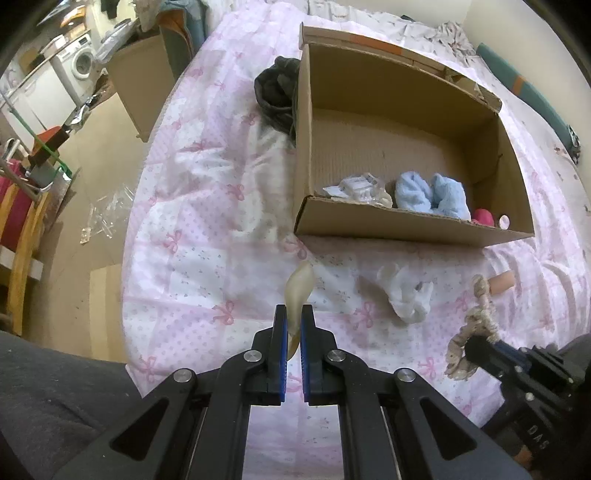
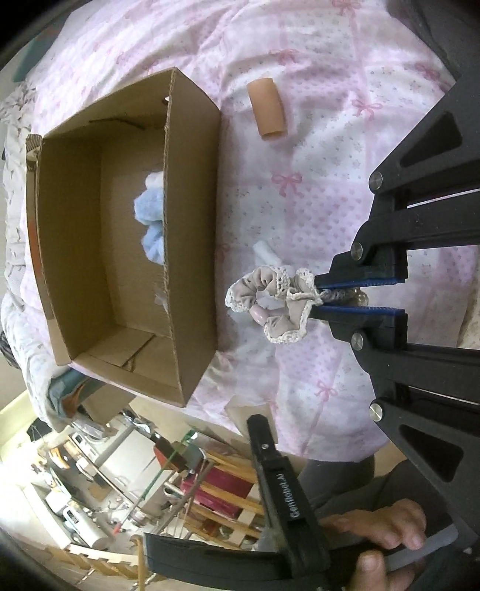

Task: Organize soft objects
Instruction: 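Grasp the white lace cloth with the left gripper while the right grasps the lace scrunchie, then carry both held items over the box and open the left gripper, then open the right gripper to drop the lace scrunchie into the box, then grasp the tan foam tube on the bed with the right gripper, then grasp the white cloth with the left gripper while the right holds the tube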

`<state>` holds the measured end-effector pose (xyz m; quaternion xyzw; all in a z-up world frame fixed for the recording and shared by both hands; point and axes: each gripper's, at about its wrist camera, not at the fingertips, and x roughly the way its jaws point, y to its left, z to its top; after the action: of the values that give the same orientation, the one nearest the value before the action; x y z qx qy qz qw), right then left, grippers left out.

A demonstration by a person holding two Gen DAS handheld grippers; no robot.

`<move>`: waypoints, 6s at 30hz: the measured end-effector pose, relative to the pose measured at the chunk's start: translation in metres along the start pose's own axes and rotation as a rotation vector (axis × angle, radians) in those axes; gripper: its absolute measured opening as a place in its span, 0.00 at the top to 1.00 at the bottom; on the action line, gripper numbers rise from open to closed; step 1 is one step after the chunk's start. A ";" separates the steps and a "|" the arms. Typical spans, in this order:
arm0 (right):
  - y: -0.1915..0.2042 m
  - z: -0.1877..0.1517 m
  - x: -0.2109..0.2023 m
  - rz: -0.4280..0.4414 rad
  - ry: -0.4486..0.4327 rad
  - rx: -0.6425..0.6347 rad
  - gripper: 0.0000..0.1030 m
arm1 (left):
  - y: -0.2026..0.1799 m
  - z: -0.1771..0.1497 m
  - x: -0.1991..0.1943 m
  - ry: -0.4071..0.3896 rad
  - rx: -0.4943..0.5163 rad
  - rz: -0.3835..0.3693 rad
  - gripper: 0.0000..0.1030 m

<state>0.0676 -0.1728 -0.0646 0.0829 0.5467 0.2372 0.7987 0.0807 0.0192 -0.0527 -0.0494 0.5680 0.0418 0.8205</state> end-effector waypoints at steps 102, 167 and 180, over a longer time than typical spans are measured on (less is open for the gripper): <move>-0.087 0.108 -0.003 -0.071 -0.171 0.147 0.90 | -0.049 0.100 -0.001 -0.273 0.065 -0.017 0.37; -0.129 0.057 0.028 -0.235 0.142 0.159 0.91 | -0.019 0.037 -0.002 -0.081 -0.109 -0.132 0.37; -0.097 0.046 -0.016 -0.095 0.005 0.171 0.91 | -0.049 0.020 0.022 0.007 0.028 -0.133 0.37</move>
<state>0.1328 -0.2586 -0.0717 0.1244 0.5702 0.1516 0.7977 0.1126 -0.0268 -0.0645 -0.0755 0.5671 -0.0208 0.8199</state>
